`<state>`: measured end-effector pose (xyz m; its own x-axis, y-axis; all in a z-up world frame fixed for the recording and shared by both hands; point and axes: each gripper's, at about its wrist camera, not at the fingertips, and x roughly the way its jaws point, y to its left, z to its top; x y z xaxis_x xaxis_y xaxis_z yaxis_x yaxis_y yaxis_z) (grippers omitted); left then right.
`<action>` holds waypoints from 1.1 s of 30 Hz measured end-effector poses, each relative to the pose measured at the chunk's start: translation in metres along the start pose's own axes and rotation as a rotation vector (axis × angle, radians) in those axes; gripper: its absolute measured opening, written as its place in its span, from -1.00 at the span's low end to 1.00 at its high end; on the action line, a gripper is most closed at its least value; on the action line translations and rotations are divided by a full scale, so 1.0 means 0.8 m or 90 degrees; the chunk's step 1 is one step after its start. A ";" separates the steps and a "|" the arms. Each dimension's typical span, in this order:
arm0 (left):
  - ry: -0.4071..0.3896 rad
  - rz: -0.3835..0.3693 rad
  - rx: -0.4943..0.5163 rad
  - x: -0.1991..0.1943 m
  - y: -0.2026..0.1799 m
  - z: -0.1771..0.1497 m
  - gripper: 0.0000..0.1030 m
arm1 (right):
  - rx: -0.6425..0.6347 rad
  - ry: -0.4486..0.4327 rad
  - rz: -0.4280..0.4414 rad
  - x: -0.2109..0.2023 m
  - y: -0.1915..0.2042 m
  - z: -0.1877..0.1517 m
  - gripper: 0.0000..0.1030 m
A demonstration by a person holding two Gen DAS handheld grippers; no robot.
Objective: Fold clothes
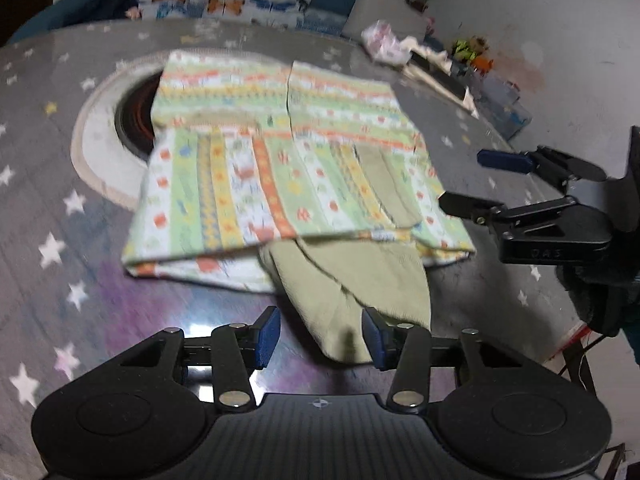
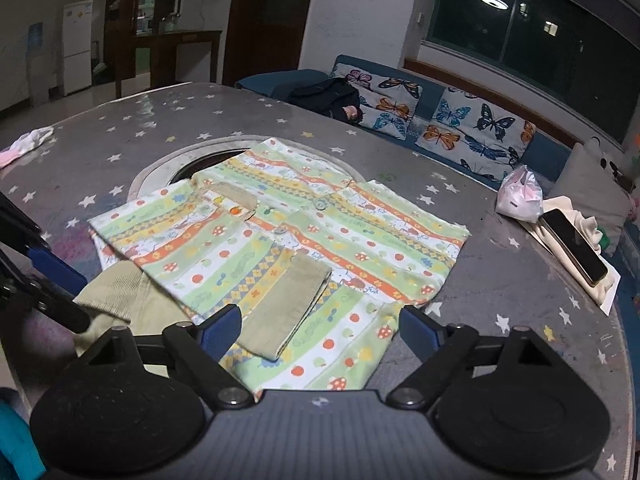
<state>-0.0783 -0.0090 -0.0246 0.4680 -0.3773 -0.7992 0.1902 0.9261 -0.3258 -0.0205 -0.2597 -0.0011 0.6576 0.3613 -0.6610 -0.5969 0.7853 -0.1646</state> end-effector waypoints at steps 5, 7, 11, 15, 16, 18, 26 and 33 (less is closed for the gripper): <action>0.006 -0.017 0.001 0.006 -0.003 0.001 -0.79 | -0.041 0.013 0.005 -0.006 0.011 -0.010 0.54; -0.016 -0.025 0.010 -0.002 -0.006 0.006 -0.82 | -0.060 0.020 0.010 -0.007 0.016 -0.014 0.52; -0.066 -0.041 0.013 -0.023 -0.008 0.033 -0.83 | -0.100 0.029 0.029 -0.009 0.027 -0.023 0.52; -0.093 -0.058 0.004 -0.024 -0.005 0.068 -0.84 | -0.136 0.037 0.057 -0.007 0.041 -0.032 0.51; -0.094 -0.062 0.002 -0.022 -0.005 0.075 -0.84 | -0.141 0.037 0.060 -0.007 0.044 -0.033 0.50; -0.092 -0.069 0.003 -0.016 -0.005 0.088 -0.84 | -0.152 0.030 0.069 -0.005 0.051 -0.033 0.50; -0.087 -0.087 0.014 -0.009 0.016 0.094 -0.57 | -0.086 0.021 0.128 0.031 0.053 -0.006 -0.42; -0.159 -0.053 0.107 -0.049 0.042 0.060 0.36 | 0.003 0.029 0.168 0.040 0.022 0.014 -0.68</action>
<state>-0.0490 0.0369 0.0200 0.6390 -0.4588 -0.6174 0.3669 0.8872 -0.2796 -0.0052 -0.2285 -0.0170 0.4579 0.5314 -0.7128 -0.7432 0.6687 0.0211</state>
